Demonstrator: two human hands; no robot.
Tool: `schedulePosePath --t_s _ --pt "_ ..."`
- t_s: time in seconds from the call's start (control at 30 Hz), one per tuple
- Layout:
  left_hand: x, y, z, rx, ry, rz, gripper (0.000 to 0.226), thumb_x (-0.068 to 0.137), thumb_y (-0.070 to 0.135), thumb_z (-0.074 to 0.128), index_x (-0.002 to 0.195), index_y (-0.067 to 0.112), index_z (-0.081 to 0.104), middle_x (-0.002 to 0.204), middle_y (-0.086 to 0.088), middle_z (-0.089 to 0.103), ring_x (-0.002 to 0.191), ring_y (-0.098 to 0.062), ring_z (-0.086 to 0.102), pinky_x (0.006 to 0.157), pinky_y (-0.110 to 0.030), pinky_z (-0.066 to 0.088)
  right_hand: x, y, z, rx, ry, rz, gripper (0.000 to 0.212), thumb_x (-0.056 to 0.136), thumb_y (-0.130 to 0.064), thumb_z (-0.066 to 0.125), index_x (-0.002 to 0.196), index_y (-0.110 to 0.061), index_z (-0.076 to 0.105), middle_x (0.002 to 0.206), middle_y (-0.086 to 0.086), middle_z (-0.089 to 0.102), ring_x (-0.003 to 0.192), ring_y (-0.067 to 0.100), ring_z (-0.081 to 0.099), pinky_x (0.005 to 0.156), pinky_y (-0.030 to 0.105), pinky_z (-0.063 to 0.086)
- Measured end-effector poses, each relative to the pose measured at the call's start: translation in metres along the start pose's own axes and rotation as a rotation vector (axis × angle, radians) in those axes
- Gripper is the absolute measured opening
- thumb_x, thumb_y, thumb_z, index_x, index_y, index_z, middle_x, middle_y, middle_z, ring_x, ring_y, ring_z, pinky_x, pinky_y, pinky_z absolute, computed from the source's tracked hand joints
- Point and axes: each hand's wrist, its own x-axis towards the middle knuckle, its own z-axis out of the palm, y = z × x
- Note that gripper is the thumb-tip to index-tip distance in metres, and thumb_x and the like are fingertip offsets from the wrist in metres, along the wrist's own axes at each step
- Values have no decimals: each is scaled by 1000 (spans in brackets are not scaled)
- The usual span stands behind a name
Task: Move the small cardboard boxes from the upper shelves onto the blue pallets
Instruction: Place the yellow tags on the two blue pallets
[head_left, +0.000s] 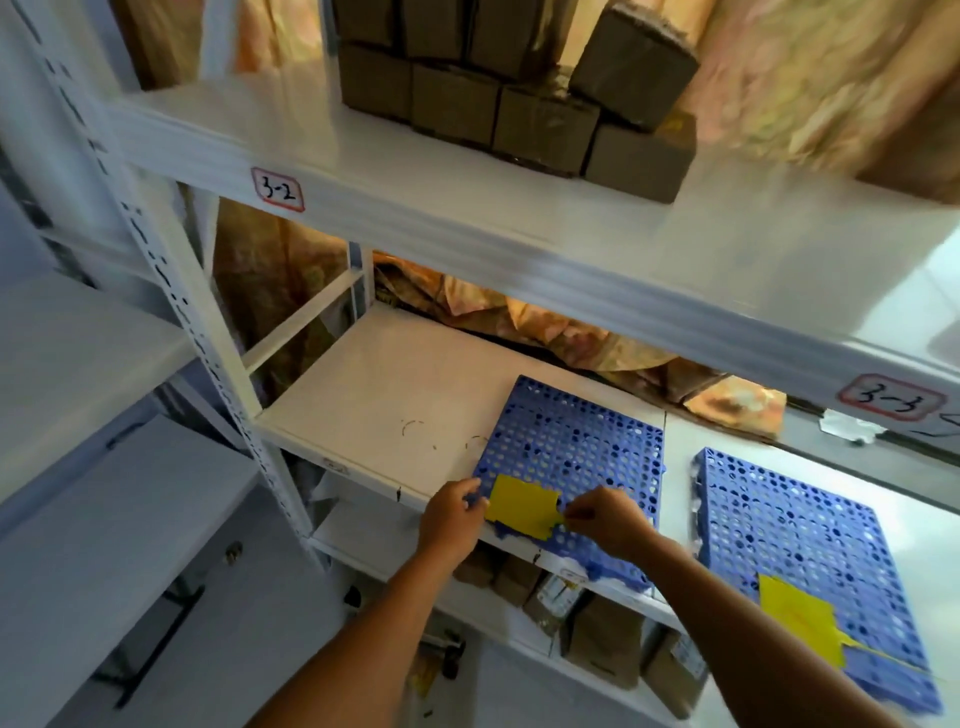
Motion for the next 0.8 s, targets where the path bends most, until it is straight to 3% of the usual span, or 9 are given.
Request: schedulePosePath --t_s 0.17,0.43,0.57,0.63,0.8 --pt "-1 4 15 157 -67 75 43 99 29 62 140 16 59 142 -5 58 124 -24 58 100 -36 50 -6 -1 8 -12 58 -12 21 100 -26 64 107 -16 80 107 2 79 96 17 73 92 34 56" --pt "-11 11 25 493 -111 142 47 101 37 55 144 17 53 151 5 46 136 -26 39 107 -40 42 -13 5 9 -22 141 1 24 99 -29 65 118 -22 77 118 -1 74 105 20 71 87 34 56" --pt "-21 18 21 517 -52 157 42 102 37 51 141 22 53 148 8 49 131 -26 44 100 -38 45 -22 1 9 8 206 56 25 101 -38 58 107 -19 74 110 3 74 101 26 70 80 36 58" --pt "-27 27 12 488 -10 150 37 102 37 48 135 24 59 141 3 57 124 -27 51 96 -39 49 -31 -12 3 72 214 47 34 104 -45 49 116 -22 73 113 2 76 102 24 72 82 34 57" --pt "-45 83 -51 288 -30 107 52 104 46 36 142 15 54 148 -7 53 131 -29 52 110 -35 41 -58 -84 -37 175 116 34 49 108 -45 32 124 -12 65 119 16 70 113 34 66 93 37 50"
